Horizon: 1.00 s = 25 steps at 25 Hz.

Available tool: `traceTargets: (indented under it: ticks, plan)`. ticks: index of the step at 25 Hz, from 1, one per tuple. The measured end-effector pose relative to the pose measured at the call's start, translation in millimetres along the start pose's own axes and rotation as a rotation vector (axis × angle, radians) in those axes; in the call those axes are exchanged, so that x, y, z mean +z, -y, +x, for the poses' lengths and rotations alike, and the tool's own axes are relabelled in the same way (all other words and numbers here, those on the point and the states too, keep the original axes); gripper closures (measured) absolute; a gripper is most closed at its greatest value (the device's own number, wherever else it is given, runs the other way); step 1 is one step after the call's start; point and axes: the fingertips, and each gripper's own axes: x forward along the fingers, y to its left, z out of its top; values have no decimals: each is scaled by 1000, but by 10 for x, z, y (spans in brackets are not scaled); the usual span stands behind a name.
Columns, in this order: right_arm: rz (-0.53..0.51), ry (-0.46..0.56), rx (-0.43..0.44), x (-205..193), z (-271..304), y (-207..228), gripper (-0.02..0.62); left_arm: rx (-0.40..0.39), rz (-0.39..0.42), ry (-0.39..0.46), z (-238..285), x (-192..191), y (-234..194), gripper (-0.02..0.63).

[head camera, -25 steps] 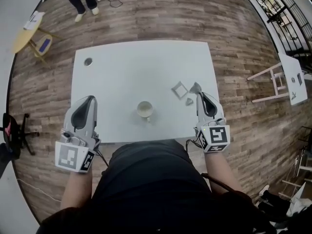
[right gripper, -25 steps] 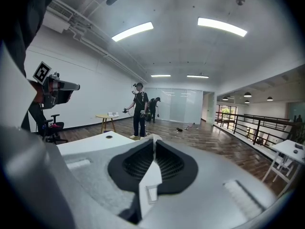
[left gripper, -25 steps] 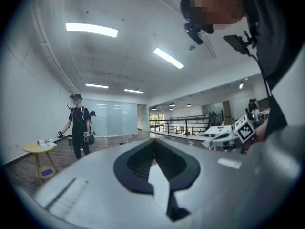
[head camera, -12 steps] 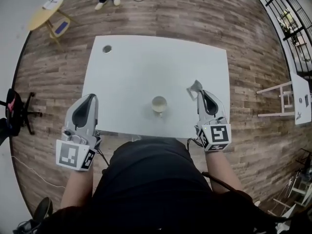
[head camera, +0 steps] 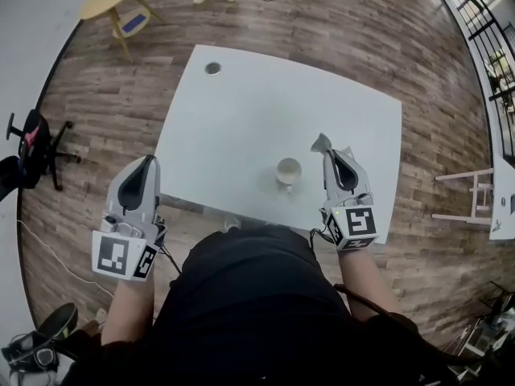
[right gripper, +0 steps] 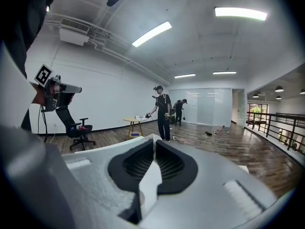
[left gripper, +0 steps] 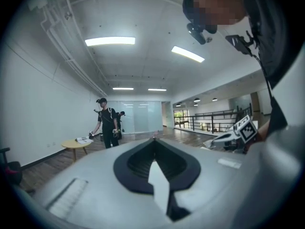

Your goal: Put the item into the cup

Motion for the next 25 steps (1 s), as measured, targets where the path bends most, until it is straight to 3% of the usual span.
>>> traceTargets:
  ticks: [9, 25]
  plan:
    - [-17, 0, 57, 58, 163, -288, 580, 27, -40, -11, -78, -86, -176, 607]
    - [31, -88, 57, -208, 119, -378, 580, -76, -57, -65, 298, -185, -26, 607]
